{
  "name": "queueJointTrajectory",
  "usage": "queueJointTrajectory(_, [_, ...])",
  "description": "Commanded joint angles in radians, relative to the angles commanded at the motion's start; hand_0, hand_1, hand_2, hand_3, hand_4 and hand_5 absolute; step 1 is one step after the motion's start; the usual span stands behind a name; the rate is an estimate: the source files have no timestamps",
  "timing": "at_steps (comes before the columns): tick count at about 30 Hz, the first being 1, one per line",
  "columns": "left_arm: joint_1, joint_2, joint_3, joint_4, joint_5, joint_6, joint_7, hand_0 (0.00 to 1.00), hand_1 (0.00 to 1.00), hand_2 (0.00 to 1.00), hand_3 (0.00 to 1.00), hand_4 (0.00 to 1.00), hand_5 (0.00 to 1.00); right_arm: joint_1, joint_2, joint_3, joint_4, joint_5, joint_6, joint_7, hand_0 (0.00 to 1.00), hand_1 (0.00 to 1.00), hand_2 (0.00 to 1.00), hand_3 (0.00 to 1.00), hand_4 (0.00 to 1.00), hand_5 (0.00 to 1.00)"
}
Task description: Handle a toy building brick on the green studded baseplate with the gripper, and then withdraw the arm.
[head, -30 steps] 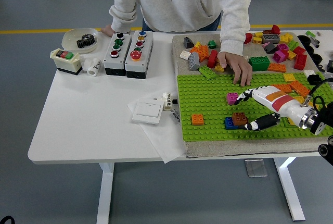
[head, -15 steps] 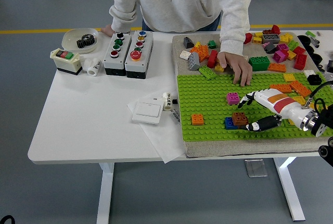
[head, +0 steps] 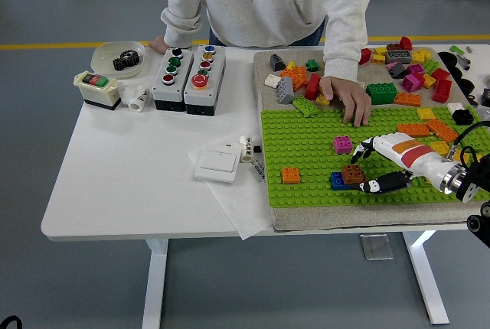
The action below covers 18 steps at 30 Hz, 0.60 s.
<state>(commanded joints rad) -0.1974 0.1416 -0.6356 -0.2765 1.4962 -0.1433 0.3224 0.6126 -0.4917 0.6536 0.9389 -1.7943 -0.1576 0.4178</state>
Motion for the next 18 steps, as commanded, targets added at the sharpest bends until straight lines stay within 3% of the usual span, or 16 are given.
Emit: queueJointTrajectory(18, [0.004, -0.002, -0.008, 0.000, 0.016, -0.004, 0.001, 0.736, 0.735, 0.751, 0.597, 0.661, 0.598, -0.004, 0.009, -0.004, -0.018, -0.003, -0.008, 0.004, 0.607, 0.553, 0.598, 0.550, 0.880, 0.550])
